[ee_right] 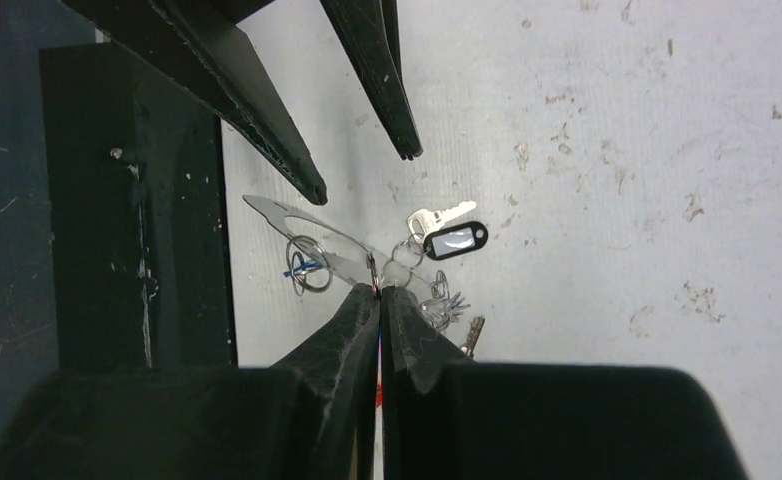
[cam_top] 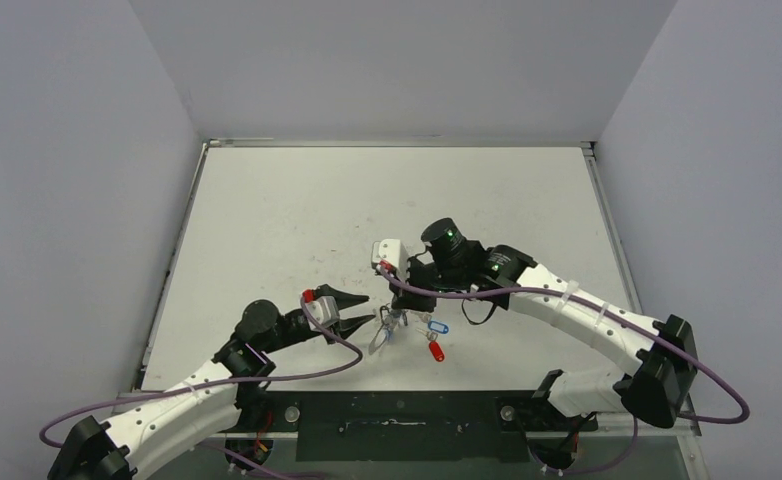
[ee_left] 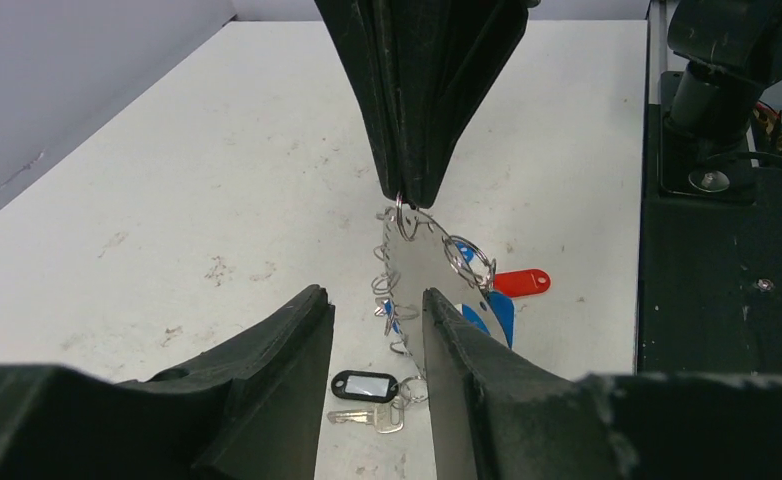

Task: Put the keys on the keyring

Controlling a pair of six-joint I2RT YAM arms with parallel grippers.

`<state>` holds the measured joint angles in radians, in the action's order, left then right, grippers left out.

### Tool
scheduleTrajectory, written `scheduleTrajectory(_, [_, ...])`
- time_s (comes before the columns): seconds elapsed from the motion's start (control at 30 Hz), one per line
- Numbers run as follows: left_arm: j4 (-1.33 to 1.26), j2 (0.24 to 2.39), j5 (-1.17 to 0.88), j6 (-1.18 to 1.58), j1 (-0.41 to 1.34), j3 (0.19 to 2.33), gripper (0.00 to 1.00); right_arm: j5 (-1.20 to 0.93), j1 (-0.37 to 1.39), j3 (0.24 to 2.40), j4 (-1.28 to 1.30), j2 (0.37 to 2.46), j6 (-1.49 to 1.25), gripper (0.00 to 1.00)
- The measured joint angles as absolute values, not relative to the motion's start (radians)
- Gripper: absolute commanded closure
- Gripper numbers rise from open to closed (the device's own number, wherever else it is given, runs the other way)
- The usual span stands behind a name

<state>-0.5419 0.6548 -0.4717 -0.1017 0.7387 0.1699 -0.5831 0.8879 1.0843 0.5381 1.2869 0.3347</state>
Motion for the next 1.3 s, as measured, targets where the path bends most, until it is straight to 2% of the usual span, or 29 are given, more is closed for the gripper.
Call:
scheduleTrajectory(0.23, [-0.488,0.695,-0.492,-0.128,0.739,0.207,0.65,-0.525,0.924,1.222,0.701,1.385,0.341,1.0])
scheduleTrajectory(0.43, [-0.492,0.74,-0.525,-0.135,0.739,0.231,0.72,-0.509,0.945,1.247,0.737,1.399,0.337,1.0])
scheduleTrajectory(0.8, [-0.56,0.815,-0.612,-0.116,0.739,0.26,0.69,-0.499,0.958,1.272,0.752,1.405,0.329,1.0])
scheduleTrajectory(1.03, [-0.587,0.839,-0.641,-0.097,0.739,0.266,0.92,-0.497,0.966,1.283,0.755,1.418,0.328,1.0])
scheduleTrajectory(1.3, [-0.574,0.872,-0.659,-0.1,0.739,0.289,0.96,-0.48,0.971,1.289,0.771,1.422,0.33,1.0])
